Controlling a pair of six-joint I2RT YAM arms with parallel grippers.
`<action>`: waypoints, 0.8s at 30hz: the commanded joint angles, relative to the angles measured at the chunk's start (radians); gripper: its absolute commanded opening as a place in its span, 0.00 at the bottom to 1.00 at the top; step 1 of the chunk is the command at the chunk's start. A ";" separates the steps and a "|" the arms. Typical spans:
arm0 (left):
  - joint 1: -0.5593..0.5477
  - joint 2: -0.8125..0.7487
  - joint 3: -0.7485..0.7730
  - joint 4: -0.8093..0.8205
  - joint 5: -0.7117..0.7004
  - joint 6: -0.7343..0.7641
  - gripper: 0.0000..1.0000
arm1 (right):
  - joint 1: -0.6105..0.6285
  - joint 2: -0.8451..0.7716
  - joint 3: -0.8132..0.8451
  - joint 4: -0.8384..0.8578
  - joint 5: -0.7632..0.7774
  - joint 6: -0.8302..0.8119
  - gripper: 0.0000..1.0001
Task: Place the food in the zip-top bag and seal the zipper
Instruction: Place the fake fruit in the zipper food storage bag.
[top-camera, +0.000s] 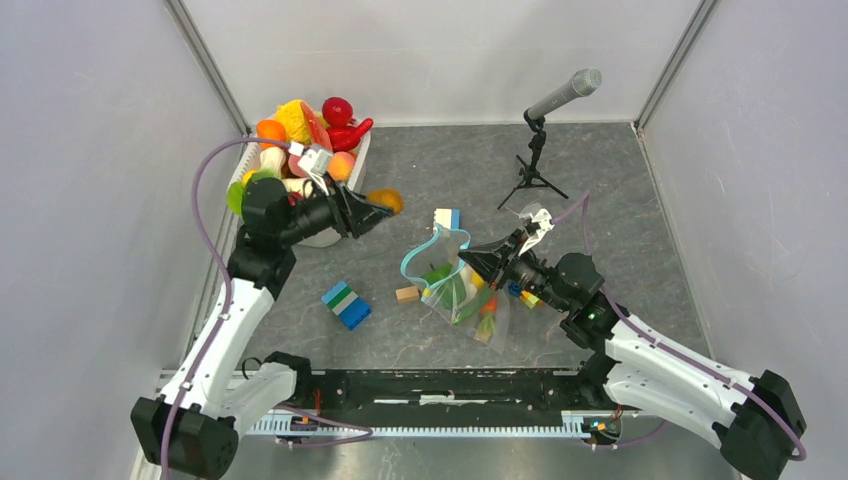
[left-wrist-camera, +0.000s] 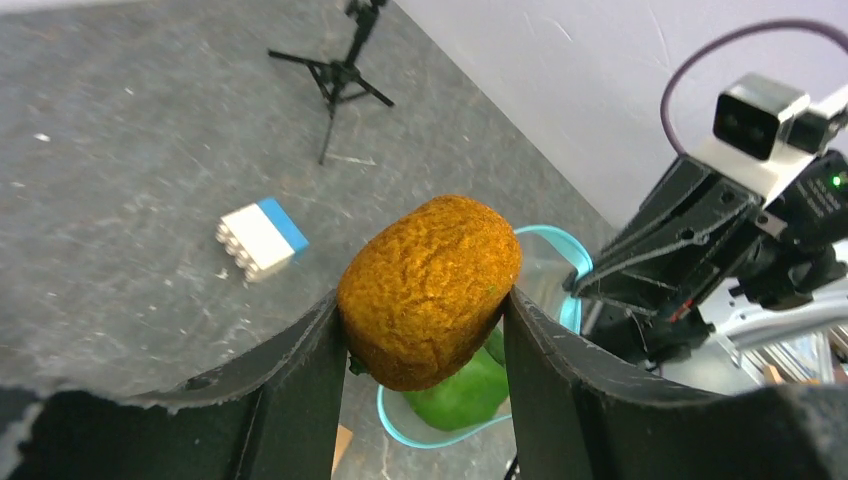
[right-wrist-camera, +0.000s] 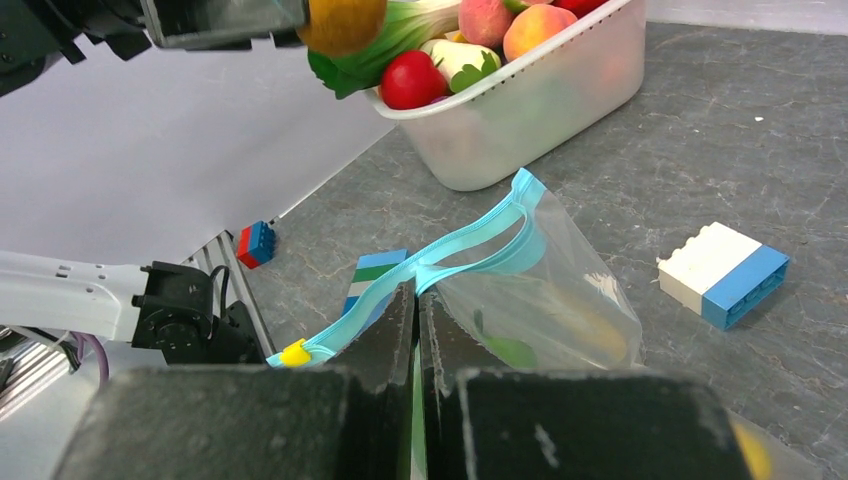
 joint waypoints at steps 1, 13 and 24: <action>-0.077 0.007 -0.037 0.046 0.032 -0.014 0.40 | -0.001 -0.001 0.012 0.087 -0.020 0.016 0.05; -0.268 0.058 -0.087 0.046 0.043 0.032 0.40 | -0.001 -0.003 0.011 0.087 -0.018 0.014 0.05; -0.376 0.123 -0.096 0.046 -0.074 0.032 0.39 | 0.000 -0.007 0.007 0.095 -0.028 0.017 0.05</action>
